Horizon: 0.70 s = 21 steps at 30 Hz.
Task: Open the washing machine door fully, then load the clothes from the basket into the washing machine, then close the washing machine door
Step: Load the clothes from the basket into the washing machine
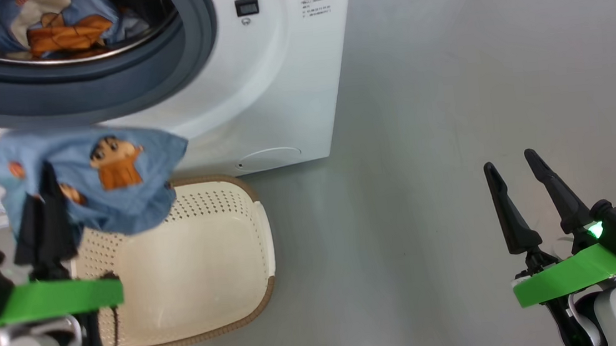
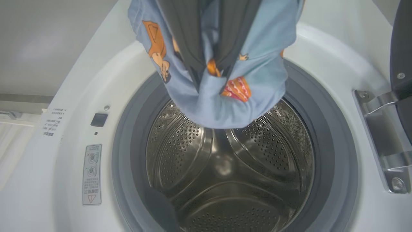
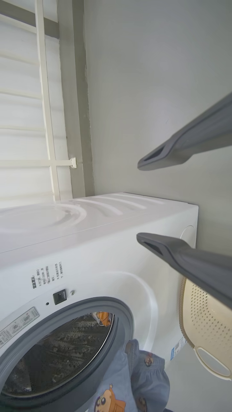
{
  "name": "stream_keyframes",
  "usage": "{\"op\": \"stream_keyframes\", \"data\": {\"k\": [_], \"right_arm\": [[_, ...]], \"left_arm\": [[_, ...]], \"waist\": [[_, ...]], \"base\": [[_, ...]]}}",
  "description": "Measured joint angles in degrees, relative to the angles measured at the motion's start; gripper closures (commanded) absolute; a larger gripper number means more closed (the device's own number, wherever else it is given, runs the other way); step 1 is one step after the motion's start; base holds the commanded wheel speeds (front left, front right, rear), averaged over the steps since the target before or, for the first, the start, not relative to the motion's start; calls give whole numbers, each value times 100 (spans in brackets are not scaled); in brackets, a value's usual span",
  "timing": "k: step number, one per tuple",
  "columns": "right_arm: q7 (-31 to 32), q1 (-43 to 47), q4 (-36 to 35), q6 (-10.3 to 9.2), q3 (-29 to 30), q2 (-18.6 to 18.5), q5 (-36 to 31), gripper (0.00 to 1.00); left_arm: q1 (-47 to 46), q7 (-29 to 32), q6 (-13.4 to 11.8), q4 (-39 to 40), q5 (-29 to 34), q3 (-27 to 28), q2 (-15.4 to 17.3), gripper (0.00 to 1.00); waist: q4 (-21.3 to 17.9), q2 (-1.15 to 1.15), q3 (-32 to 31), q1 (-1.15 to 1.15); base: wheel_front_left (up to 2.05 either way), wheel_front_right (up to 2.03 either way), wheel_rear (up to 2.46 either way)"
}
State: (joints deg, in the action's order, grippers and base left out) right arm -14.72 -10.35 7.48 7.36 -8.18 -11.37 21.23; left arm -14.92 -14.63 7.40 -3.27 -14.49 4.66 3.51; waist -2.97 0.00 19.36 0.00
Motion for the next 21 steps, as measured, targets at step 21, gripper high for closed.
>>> {"op": "stream_keyframes", "data": {"k": [21], "right_arm": [[0, -516, -62, 0, -7, 185, 0, 0]], "left_arm": [[-3300, -3, 0, -2178, 26, 287, 792, 100]], "waist": [[-419, 0, 864, 0]], "base": [[0, 0, 0]]}}
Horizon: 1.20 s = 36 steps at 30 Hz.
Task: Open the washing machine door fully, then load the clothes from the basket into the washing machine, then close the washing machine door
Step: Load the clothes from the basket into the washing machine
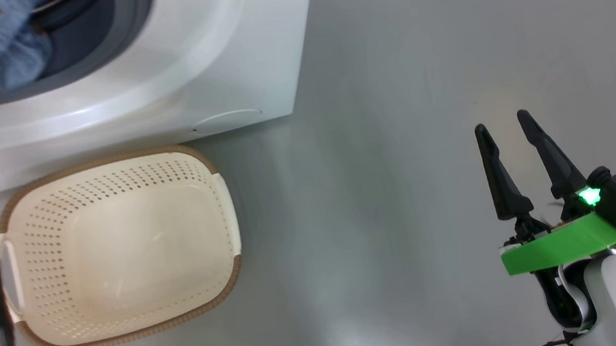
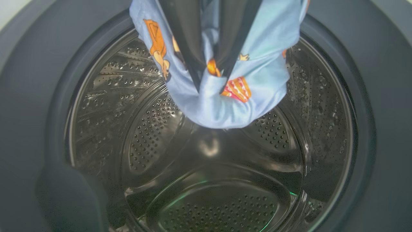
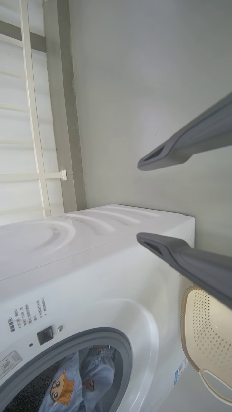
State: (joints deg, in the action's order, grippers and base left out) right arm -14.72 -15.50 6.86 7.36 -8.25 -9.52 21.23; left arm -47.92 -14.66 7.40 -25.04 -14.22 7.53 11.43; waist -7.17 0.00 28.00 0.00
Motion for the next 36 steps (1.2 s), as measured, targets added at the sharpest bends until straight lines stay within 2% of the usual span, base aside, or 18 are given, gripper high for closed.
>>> {"op": "stream_keyframes", "data": {"k": [8, 16, 22, 29, 36], "right_arm": [[0, -184, -21, 0, -138, 105, -7, 0], [0, -298, -22, 0, -270, 250, -7, 0], [0, -353, -13, 1, -433, 336, -7, 0], [0, -411, -9, 1, -552, 385, 10, 0], [0, -411, 8, 1, -664, 394, 11, 0]], "left_arm": [[-1087, -1, -1, -1452, 166, 138, 300, 100], [-1961, -1, -5, -2549, 354, 162, 568, 100], [-2354, -1, -16, -2659, 439, 216, 759, 100], [-2404, -3, -104, -2073, 706, 277, 933, 100], [-2395, -3, -115, -2548, 909, 282, 1048, 100]], "waist": [[-298, 0, 269, 0], [-637, 0, 490, 0], [-854, 0, 598, 0], [-1117, 0, 701, 0], [-1277, 0, 756, 0]], "base": [[0, 0, 0], [0, 0, 0], [0, 0, 0], [0, 0, 0], [0, 0, 0]]}}
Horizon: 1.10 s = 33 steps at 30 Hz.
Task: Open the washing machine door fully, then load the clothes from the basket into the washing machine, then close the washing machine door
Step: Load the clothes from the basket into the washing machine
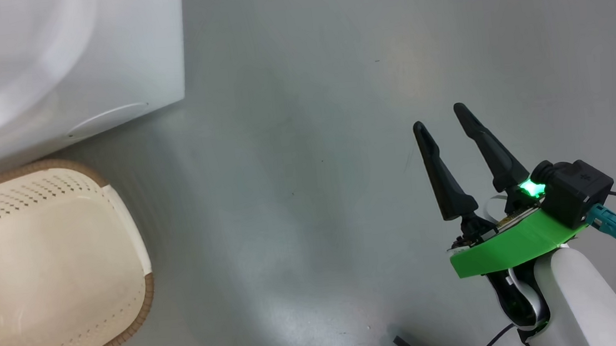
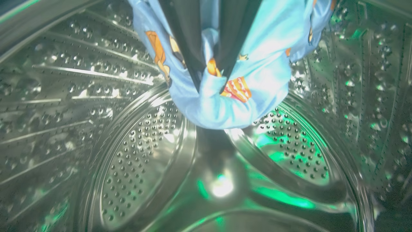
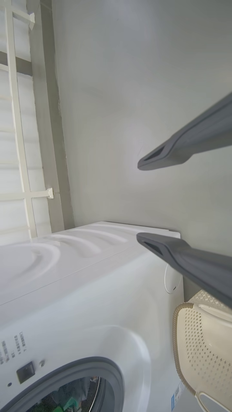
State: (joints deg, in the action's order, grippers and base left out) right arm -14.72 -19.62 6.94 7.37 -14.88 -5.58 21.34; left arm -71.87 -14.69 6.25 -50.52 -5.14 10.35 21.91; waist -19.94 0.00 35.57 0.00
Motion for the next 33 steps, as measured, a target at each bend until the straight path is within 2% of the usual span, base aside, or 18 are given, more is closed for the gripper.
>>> {"op": "stream_keyframes", "data": {"k": [2, 3, 6, 7, 13, 21, 27, 33], "right_arm": [[0, 0, 8, 0, -16, 1, 1, 0], [0, 0, 10, 0, -18, 1, 1, 0], [0, 0, 13, 0, -15, 1, 5, 0], [0, 0, 13, 0, -12, 1, 9, 0], [0, -1, 25, 0, -9, -2, 8, 0], [0, -1, 25, 0, 14, -31, 8, 0], [0, -1, 23, 0, 49, -73, 8, 0], [0, -2, 7, 0, 152, -120, 7, 0]], "left_arm": [[-6, 0, -3, -266, 9, -10, 54, 99], [-7, 0, -2, -387, 31, -24, 70, 82], [-54, 0, 7, -700, 35, -84, 79, 7], [-83, 1, 8, -803, 49, -138, 77, 0], [-340, 7, 4, -1649, 45, -188, 90, 0], [-497, 5, 9, -2079, -2, -232, 63, 0], [-459, 4, 59, -1722, -185, -225, -15, 0], [-33, 4, 93, -1100, -381, -165, -203, 0]], "waist": [[-10, 0, 1, 0], [-8, 0, 0, 0], [5, 0, -4, 0], [18, 0, -5, 0], [122, 0, -57, 0], [269, 0, -138, 0], [365, 0, -181, 0], [447, 0, -191, 0]], "base": [[0, 0, 0], [0, 0, 0], [0, 0, 0], [0, 0, 0], [0, 0, 0], [0, 0, 0], [0, 0, 0], [0, 0, 0]]}}
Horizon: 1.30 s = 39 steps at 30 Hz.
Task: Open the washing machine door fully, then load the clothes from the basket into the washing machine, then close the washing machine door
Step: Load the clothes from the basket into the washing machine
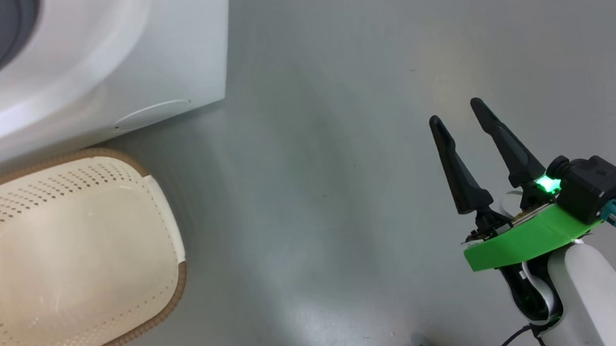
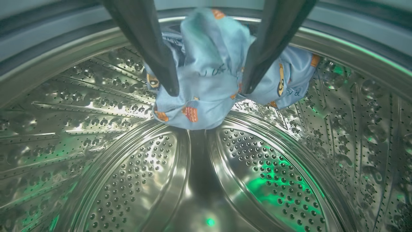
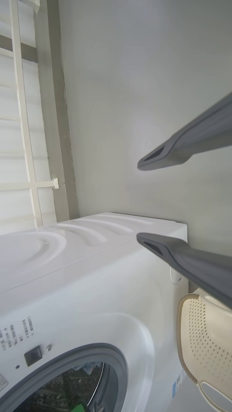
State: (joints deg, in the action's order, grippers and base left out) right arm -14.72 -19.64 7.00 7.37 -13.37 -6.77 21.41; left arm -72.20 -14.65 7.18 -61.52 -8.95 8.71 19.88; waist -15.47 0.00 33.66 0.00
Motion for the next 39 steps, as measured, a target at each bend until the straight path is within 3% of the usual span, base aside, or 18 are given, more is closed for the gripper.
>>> {"op": "stream_keyframes", "data": {"k": [14, 39], "right_arm": [[0, 0, -19, 0, 60, -52, -8, 0], [0, 330, 14, 0, 322, -347, -10, 0]], "left_arm": [[1083, -4, 15, 1434, -314, 276, -469, 0], [3658, -3, 16, 3407, -434, 180, -1204, 0]], "waist": [[201, 0, -151, 0], [729, 0, -986, 0]], "base": [[0, 0, 0], [0, 0, 0]]}}
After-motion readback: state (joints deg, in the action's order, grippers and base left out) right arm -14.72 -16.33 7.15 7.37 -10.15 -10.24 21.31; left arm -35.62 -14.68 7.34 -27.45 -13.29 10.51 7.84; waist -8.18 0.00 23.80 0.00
